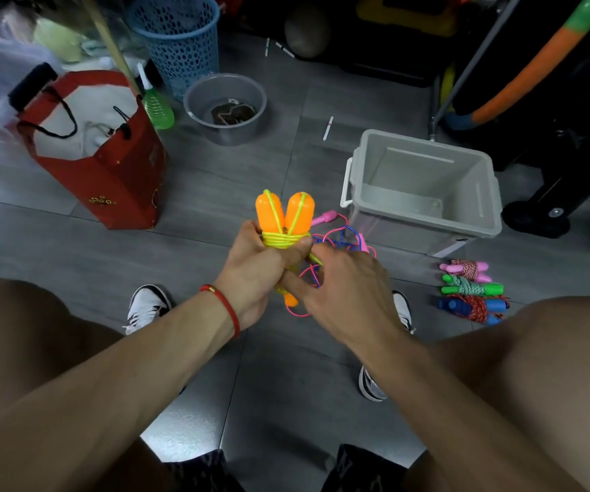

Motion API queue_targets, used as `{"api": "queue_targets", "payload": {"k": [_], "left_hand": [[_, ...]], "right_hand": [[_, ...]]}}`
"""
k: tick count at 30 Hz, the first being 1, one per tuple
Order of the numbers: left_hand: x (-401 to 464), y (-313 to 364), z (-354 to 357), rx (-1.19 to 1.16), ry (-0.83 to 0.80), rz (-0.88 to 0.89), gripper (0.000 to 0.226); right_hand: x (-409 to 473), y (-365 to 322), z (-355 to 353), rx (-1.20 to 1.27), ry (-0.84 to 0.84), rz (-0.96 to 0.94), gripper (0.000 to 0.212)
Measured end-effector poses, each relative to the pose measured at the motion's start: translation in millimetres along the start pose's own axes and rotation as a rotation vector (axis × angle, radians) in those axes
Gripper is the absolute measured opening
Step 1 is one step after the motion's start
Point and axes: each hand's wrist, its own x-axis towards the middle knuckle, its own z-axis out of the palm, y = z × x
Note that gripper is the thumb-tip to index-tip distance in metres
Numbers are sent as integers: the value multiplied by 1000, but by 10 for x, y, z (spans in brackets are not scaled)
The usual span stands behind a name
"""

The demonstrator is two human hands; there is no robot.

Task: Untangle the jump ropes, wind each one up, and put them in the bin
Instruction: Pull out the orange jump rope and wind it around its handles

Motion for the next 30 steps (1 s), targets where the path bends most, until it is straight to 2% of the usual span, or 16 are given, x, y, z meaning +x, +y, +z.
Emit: {"api": "queue_targets", "payload": {"k": [3,5,8,11,15,18,20,22,26,30], "left_hand": [[-42,8,48,-88,-6,4,72],[-86,51,70,-76,-22,25,69],[-120,161,52,-70,-72,38,64],[-92,274,-44,-50,-190,29,51],[-40,342,-205,81,-347,38,52],[17,349,-305,150,-470,7,59],[12,356,-335,146,-636,-54,63],[-21,346,-309,61,-716,-121,65],[-51,312,-190,-5,-587,-32,36],[-23,331,-142,36,-381,-24,46]], "right_hand": [[10,-35,-23,-90,100,-38,44],[57,-8,-53,-40,91,24,42],[138,136,-111,235,15,124,45],[194,290,-153,497,28,146,31],[267,483,-205,650,-125,137,28],[280,544,-311,708,-277,24,17],[261,525,-339,744,-344,-57,17],[259,522,-320,779,-354,-89,19],[292,531,-224,644,-266,-65,31],[286,458,-140,497,-76,118,33]]}}
